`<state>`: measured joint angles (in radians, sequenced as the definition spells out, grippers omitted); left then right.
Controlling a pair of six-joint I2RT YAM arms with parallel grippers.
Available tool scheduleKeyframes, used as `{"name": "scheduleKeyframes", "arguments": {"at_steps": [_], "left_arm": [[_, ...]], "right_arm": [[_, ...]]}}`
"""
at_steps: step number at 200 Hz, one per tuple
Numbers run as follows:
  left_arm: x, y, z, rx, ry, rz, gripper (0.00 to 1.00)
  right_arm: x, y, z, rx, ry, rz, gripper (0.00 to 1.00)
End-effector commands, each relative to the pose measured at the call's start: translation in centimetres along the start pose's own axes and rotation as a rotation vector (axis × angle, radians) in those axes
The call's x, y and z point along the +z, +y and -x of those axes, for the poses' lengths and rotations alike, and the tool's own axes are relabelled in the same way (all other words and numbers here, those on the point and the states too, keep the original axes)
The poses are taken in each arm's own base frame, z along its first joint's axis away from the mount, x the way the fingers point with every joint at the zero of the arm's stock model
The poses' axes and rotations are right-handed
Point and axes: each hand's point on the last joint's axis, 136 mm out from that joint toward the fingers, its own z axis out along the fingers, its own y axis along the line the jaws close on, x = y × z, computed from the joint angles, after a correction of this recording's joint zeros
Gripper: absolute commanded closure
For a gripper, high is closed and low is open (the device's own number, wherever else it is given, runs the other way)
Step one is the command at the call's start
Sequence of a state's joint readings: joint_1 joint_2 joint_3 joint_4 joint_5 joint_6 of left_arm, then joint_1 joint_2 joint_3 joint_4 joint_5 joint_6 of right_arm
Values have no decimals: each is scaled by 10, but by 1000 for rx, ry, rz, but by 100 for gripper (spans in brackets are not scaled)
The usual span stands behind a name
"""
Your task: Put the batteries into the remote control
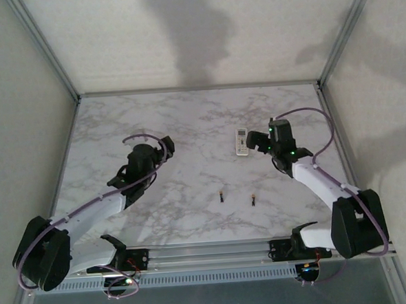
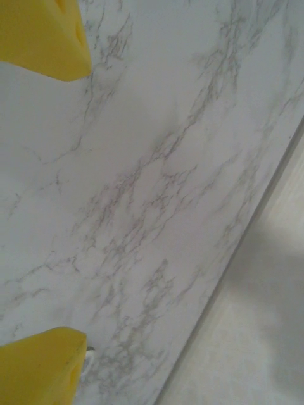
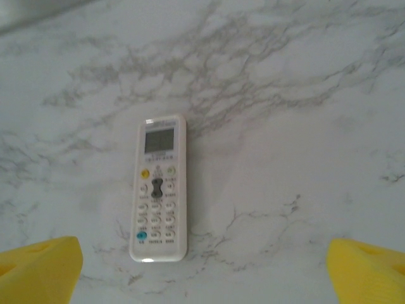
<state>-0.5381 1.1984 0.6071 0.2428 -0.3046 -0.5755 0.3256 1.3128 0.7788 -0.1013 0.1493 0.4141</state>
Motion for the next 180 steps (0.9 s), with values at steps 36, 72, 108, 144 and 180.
{"name": "scheduleKeyframes", "arguments": {"at_steps": [36,72,108,144,180], "left_arm": [[0,5,-15,94,-4,16,1],[-7,8,-10,82,-28,13,0],[-14,11,0,79,-96,-1,0],[-18,8,6,71,-102,-11,0],[-17,3,5,67,-88,-33,1]], "right_arm": [[25,13,-10,-118,82,-133,1],[43,19,-20,-145,145,-168,1],[56,23,-22,-184,166,-204,1],[68,22,-29,-187,198,-233,1],[81,21,-39,-195,241,-243,7]]}}
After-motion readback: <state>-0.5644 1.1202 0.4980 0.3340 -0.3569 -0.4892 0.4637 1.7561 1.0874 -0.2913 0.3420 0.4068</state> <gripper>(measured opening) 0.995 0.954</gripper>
